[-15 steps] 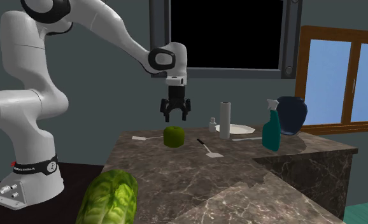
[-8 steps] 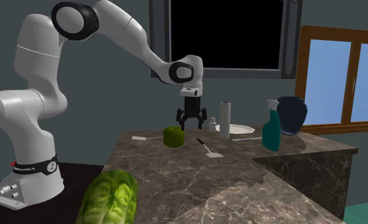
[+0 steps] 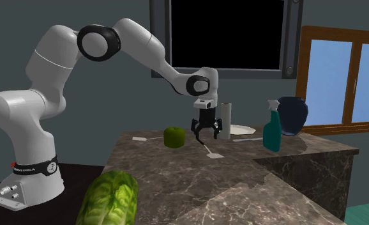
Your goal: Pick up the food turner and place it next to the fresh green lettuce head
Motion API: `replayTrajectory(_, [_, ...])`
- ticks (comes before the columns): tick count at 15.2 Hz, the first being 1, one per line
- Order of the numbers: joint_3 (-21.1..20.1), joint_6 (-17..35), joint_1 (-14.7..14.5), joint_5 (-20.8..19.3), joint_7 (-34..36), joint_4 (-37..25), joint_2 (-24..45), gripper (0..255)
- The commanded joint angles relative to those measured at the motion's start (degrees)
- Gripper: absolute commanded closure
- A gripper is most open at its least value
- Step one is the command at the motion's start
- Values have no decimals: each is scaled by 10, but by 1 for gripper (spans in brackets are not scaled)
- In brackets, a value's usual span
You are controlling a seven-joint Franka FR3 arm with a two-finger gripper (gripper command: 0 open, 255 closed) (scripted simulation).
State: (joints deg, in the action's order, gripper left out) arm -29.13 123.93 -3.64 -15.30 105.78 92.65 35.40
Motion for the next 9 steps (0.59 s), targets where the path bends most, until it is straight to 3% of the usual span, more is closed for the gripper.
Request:
replayTrajectory(1, [4,9,-4,-4,5,-4,12,0])
replayTrajectory(9, [12,33,-10,-14,11,1,32,0])
